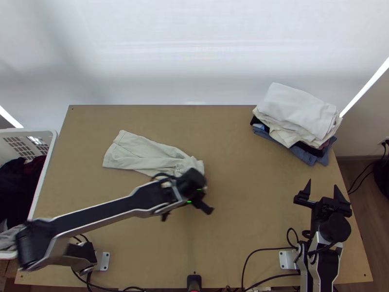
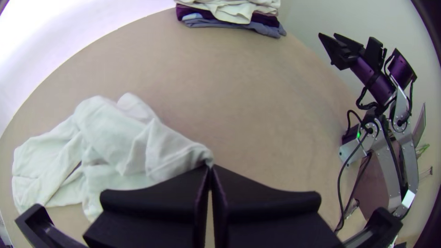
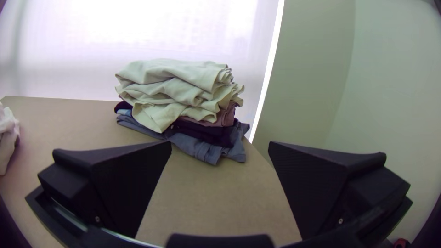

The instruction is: Fold the t-shirt

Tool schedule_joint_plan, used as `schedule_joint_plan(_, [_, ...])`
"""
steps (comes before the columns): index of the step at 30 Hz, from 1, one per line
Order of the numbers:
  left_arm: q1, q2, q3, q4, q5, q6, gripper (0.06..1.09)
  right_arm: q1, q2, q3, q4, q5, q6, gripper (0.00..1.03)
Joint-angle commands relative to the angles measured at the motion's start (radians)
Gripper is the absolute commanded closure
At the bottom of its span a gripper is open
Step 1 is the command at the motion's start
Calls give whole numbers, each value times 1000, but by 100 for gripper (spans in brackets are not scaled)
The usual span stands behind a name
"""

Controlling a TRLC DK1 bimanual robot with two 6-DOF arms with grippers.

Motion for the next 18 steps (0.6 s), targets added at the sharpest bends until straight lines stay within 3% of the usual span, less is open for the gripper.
schedule_joint_plan(1, [-19, 100, 115, 16, 7, -16, 94, -8, -4, -9, 5, 2, -11, 4])
schedule_joint_plan(2, [-25, 121, 147, 13, 8, -11, 76, -8, -4, -9, 5, 2, -11, 4])
schedule_joint_plan(4, [-28, 143, 207, 10, 10, -2, 26, -8, -4, -9, 5, 2, -11, 4])
schedule_joint_plan(5, [-26, 146, 242, 5, 10, -2, 7, -8, -4, -9, 5, 2, -11, 4])
schedule_joint_plan(18, [118, -49, 400, -129, 8, 39, 9, -8, -4, -9, 5, 2, -11, 4])
